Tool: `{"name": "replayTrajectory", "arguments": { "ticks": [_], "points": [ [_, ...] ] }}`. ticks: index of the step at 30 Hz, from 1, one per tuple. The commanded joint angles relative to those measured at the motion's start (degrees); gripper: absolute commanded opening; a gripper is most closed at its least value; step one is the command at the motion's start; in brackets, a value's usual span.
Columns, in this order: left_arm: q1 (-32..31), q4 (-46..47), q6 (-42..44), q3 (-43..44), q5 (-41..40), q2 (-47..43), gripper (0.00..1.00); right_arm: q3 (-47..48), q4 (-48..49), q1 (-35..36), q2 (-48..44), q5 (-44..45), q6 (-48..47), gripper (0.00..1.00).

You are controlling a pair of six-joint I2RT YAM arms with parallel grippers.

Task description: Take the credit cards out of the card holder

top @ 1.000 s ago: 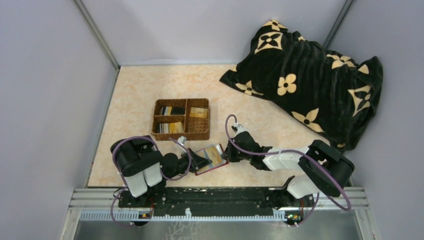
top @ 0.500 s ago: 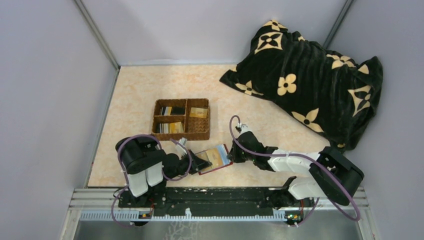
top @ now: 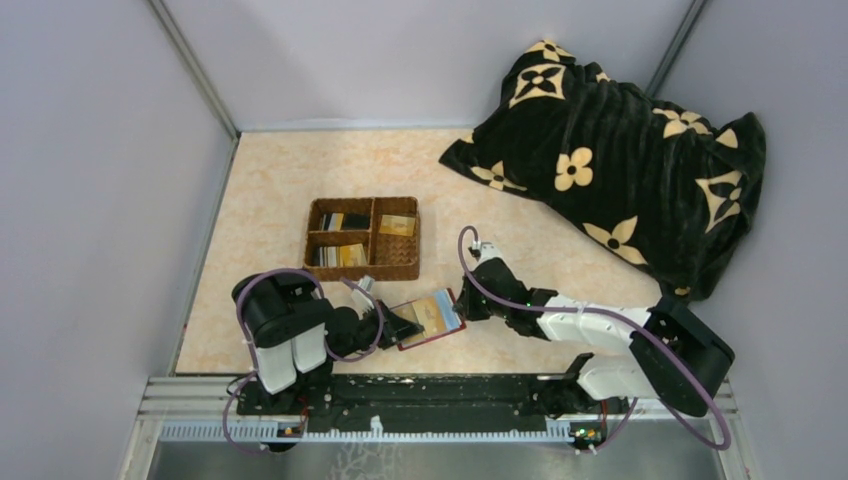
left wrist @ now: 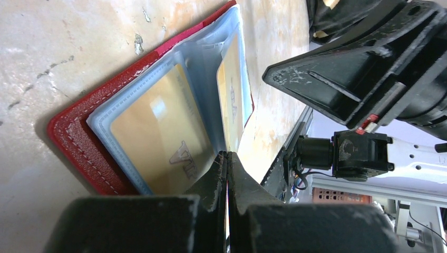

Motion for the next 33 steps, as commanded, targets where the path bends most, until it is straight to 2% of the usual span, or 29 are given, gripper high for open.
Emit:
{"name": "replayTrajectory", "arguments": {
  "ticks": [1, 13, 33],
  "points": [
    [-0.15, 13.36, -0.13, -9.13, 0.79, 0.36, 0.0, 4.18, 2.23, 2.07, -0.64, 0.57, -1.36, 0.0],
    [-0.11, 13.36, -0.4, -9.06, 0.9, 0.19, 0.0, 4.46, 7.29, 4.0, 8.59, -2.54, 0.04, 0.0],
    [-0.11, 13.37, 0.15, -12.22, -0.52, -0.82, 0.0, 0.52, 9.0, 2.41, 8.87, -2.13, 2.86, 0.0]
  ]
}}
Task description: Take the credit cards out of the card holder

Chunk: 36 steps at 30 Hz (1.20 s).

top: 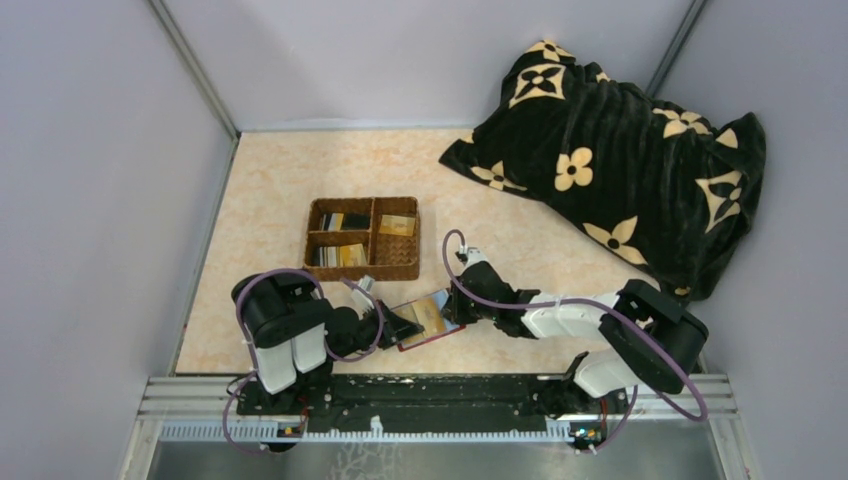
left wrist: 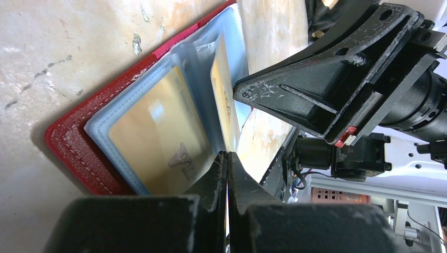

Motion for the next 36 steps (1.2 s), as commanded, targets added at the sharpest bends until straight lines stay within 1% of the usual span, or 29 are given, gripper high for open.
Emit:
{"name": "replayTrajectory", "arguments": {
  "ticks": [1, 11, 22, 31, 36],
  "points": [
    [-0.11, 13.36, 0.3, -12.23, -0.69, -0.63, 0.0, -1.19, 1.22, -0.93, 0.14, -0.17, 0.19, 0.0],
    [-0.17, 13.36, 0.11, -12.48, -1.38, -0.57, 0.0, -4.35, 2.62, -4.81, -0.92, -2.09, 0.3, 0.0],
    [-0.11, 13.36, 0.09, -12.4, -1.83, -1.17, 0.0, -6.35, 1.02, -8.16, -2.9, -2.12, -0.94, 0.0],
    [-0.11, 13.36, 1.09, -11.99, -0.9, -2.76, 0.0, -8.78, -0.39, -13.57, -6.95, -3.94, -1.83, 0.0],
    [-0.11, 13.36, 1.38, -11.08, 0.39, -3.35, 0.0, -8.66, -0.82, -14.53, -6.87, -4.07, -2.61, 0.0]
  ]
}}
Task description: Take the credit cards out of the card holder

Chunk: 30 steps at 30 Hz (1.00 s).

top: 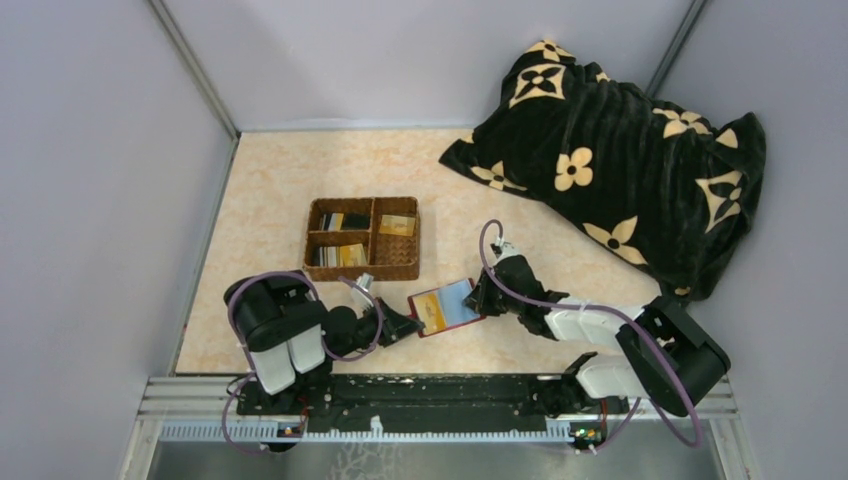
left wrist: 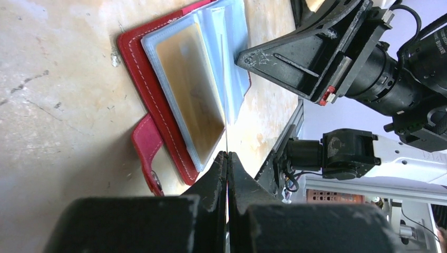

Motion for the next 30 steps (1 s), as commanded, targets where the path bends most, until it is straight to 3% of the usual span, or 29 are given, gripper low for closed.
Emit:
{"name": "replayTrajectory", "arguments": {
  "ticks": [1, 16, 22, 26, 30],
  "points": [
    [-0.13, 13.36, 1.09, -10.78, 1.89, -1.38, 0.0, -0.98, -3.67, -1.13, 0.33, 1.37, -2.4, 0.0],
    [-0.17, 13.36, 1.66, -6.63, 5.86, -6.07, 0.0, -1.68, -2.51, -2.14, -1.92, 1.39, -3.09, 0.0],
    [0.0, 13.36, 5.14, -3.98, 7.81, -7.78, 0.0, -2.02, -0.81, -5.9, -11.62, -7.57, -3.85, 0.33],
    [0.05, 13.36, 5.36, -1.45, 10.57, -6.93, 0.0, -1.57, -0.06, -8.67, -17.15, -12.8, -4.51, 0.35],
    [0.22, 13.37, 6.14, 1.28, 13.69, -5.8, 0.0, -1.8, 5.44, -8.9, -19.2, -18.74, -3.2, 0.43]
  ]
}}
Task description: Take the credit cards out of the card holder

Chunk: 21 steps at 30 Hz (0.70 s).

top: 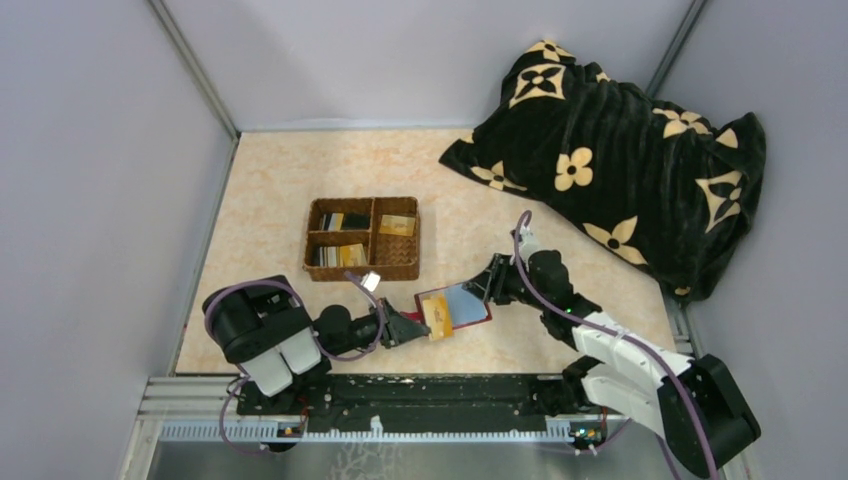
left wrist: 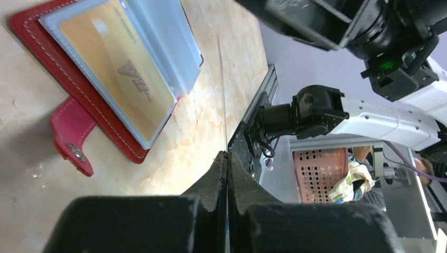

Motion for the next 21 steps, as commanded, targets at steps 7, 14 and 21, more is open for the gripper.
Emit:
{"name": "replayTrajectory", "arguments": {
  "ticks": [7, 14, 21],
  "points": [
    [0.37, 13.35, 2.83, 6.75, 8.93, 2.35, 0.0, -2.63, 18.96, -2.9, -1.83, -17.83, 2.7, 0.45],
    [0.9, 13.34, 2.46, 10.24, 10.21, 3.13, 0.0, -6.64, 26.0, -7.8, -2.95, -23.94, 6.36, 0.44],
    [1.05, 13.34, 2.03, 12.52, 10.24, 4.5, 0.0, -8.88, 23.1, -8.09, -7.29, -23.95, 6.37, 0.43]
  ]
}}
